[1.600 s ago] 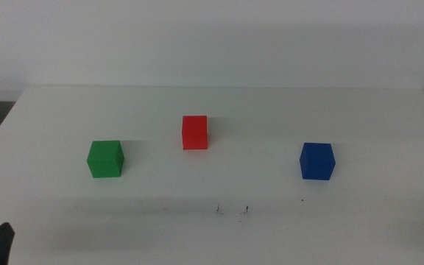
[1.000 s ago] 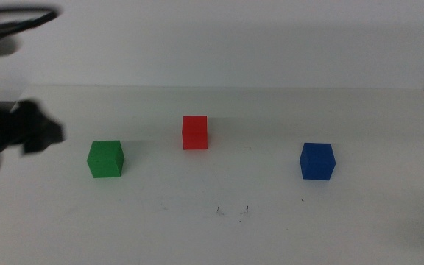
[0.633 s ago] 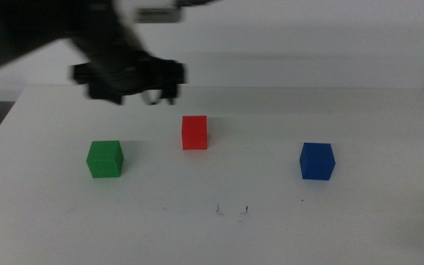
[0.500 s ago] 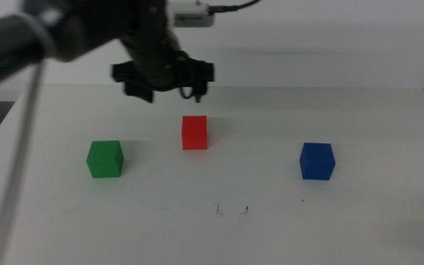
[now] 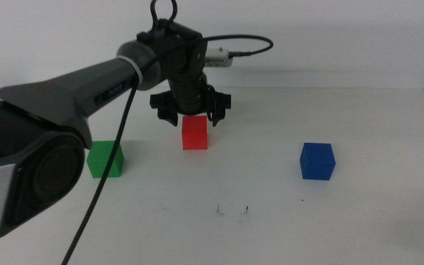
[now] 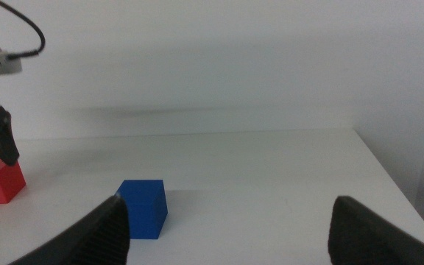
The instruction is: Stack red cubes first, then green, then blue cubes in a specific spot.
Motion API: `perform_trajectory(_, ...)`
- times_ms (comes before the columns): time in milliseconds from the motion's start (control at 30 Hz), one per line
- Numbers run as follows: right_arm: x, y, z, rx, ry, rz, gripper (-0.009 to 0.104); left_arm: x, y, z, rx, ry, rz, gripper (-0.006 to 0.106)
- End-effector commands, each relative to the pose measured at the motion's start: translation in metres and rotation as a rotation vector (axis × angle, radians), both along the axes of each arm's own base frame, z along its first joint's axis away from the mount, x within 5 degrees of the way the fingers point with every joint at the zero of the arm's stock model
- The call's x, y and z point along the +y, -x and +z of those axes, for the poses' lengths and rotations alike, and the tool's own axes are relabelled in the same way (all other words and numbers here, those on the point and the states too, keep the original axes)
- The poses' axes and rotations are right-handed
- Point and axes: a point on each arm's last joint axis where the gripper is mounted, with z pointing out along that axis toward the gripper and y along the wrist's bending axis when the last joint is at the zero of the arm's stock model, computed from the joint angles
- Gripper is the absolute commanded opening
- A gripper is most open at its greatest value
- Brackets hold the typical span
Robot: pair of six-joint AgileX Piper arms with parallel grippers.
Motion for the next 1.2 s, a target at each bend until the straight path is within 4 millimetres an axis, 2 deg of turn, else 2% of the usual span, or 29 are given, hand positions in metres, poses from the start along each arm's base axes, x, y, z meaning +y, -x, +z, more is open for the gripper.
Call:
perform_trajectory(0,-0.001,0.000,0.001,-0.016,0.020,-0.008,0.093,0.002,-0.006,-0.005,-0.017,0.014,0.015,0.094)
perform_trajectory(100,-0.001,0.000,0.001,-0.016,0.020,-0.008,0.093,0.003,-0.010,-0.014,-0.001,0.033,0.029,0.089)
perform_trajectory(167,-0.001,0.000,0.001,-0.016,0.020,-0.008,0.093,0.008,-0.012,-0.018,0.018,0.053,0.040,0.081)
perform_trajectory(333,-0.001,0.000,0.001,-0.016,0.020,-0.008,0.093,0.013,-0.015,-0.016,0.035,0.115,0.059,0.038)
perform_trajectory(433,-0.001,0.000,0.001,-0.016,0.020,-0.008,0.093,0.011,-0.005,0.006,0.057,0.119,0.050,0.015)
perform_trajectory(533,-0.001,0.000,0.001,-0.016,0.019,-0.008,0.093,-0.003,0.022,0.032,0.056,0.084,0.036,0.001)
perform_trajectory(667,-0.001,0.000,0.001,-0.016,0.019,-0.008,0.093,-0.027,0.078,0.052,0.001,0.076,0.028,-0.001)
perform_trajectory(733,-0.001,0.000,0.001,-0.016,0.019,-0.008,0.093,-0.039,0.114,0.054,-0.061,0.129,0.032,-0.001)
perform_trajectory(767,-0.001,0.000,0.001,-0.016,0.019,-0.008,0.093,-0.043,0.122,0.050,-0.072,0.154,0.038,-0.001)
perform_trajectory(867,-0.001,0.000,0.001,-0.016,0.019,-0.008,0.093,-0.049,0.134,0.031,-0.036,0.151,0.035,-0.001)
perform_trajectory(1033,-0.001,0.000,0.001,-0.016,0.019,-0.008,0.093,-0.050,0.135,0.006,0.025,0.117,0.065,-0.001)
perform_trajectory(1167,-0.001,0.000,0.001,-0.016,0.019,-0.008,0.093,-0.052,0.134,-0.006,0.048,0.107,0.065,-0.001)
